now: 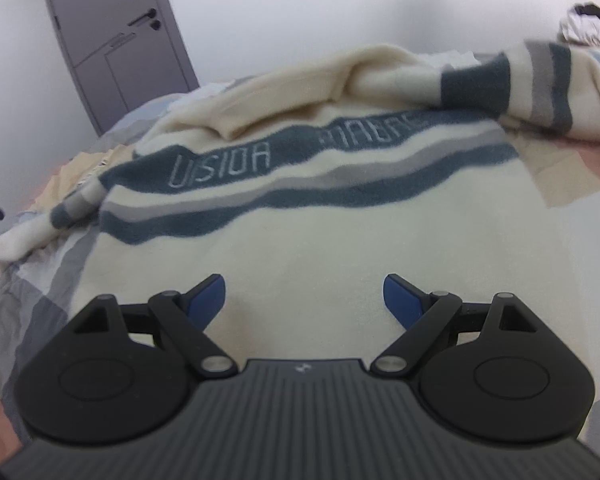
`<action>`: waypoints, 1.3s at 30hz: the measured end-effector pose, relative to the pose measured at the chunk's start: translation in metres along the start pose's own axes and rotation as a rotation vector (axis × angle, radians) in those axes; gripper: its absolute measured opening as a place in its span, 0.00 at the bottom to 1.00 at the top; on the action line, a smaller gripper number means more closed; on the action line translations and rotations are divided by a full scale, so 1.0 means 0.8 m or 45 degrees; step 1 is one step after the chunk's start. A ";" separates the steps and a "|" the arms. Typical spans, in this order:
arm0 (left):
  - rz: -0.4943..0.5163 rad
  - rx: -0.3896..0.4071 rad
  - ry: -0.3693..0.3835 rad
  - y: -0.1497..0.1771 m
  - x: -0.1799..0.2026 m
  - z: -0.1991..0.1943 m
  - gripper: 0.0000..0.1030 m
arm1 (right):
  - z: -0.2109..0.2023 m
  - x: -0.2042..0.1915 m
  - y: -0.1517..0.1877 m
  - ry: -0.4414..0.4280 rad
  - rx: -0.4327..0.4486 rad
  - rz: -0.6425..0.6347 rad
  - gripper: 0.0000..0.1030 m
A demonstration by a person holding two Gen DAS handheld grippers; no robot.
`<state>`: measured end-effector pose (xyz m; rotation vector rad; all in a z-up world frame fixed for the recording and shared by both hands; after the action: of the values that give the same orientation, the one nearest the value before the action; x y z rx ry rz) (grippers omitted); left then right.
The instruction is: Fold large clothes
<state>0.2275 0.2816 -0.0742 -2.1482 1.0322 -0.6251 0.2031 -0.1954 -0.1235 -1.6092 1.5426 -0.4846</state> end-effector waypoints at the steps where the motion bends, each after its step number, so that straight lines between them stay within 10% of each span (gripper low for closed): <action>1: 0.006 -0.006 0.039 0.006 0.010 -0.013 0.69 | -0.005 -0.001 -0.001 -0.004 0.018 -0.015 0.85; 14: 0.160 -0.174 0.482 0.099 0.136 -0.138 0.69 | -0.074 0.004 0.001 -0.009 0.144 -0.057 0.85; 39: 0.378 -0.104 0.593 0.203 0.167 -0.137 0.69 | -0.038 0.010 -0.003 0.028 0.098 -0.033 0.85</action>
<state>0.1526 0.0583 -0.1031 -1.9006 1.6122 -0.9749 0.1826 -0.2122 -0.1064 -1.5711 1.5029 -0.5712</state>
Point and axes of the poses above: each gripper's, at about its wrist camera, not at the fingertips, and z roughly the way its jaws point, x to its right, y to its underside, the point moved 2 cm from there along z, roughly the way its jaws point
